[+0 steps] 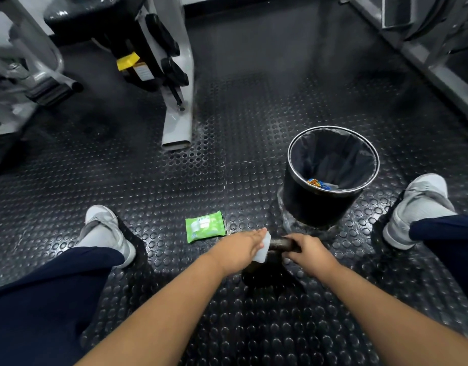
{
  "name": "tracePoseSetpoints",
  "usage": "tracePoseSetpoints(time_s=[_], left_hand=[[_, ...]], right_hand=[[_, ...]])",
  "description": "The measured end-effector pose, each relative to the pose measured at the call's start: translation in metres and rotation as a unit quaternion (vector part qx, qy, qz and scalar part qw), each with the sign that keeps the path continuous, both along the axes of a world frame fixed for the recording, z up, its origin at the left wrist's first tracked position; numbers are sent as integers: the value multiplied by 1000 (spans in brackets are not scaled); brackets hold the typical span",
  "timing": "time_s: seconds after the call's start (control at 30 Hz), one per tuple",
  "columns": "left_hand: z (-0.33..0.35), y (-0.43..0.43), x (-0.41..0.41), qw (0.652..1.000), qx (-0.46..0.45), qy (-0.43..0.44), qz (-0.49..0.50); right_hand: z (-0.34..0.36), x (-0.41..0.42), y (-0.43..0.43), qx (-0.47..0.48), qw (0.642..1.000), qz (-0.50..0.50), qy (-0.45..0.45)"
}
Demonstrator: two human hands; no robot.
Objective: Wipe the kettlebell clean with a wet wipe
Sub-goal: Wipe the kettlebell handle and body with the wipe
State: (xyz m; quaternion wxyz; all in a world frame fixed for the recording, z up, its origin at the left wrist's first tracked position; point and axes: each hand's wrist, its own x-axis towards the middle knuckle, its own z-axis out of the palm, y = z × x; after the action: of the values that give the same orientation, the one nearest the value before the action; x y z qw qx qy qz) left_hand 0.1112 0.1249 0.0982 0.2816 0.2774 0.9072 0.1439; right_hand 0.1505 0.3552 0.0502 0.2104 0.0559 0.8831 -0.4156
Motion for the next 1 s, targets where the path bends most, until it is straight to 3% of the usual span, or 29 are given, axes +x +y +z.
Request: tracePoseSetpoints(time_s=[0.27,0.6,1.0], left_hand=[[-7,55,5,998,-21,55,-31],[-7,-9,10,999,34,36,12],[-1,-20,11,1000,-1,30,8]], right_hand=[[1,-1,0,3,1000,10,-1],[1,-2,-1,14,1000,11,-6],[-5,-2,1,13,1000,18,-3]])
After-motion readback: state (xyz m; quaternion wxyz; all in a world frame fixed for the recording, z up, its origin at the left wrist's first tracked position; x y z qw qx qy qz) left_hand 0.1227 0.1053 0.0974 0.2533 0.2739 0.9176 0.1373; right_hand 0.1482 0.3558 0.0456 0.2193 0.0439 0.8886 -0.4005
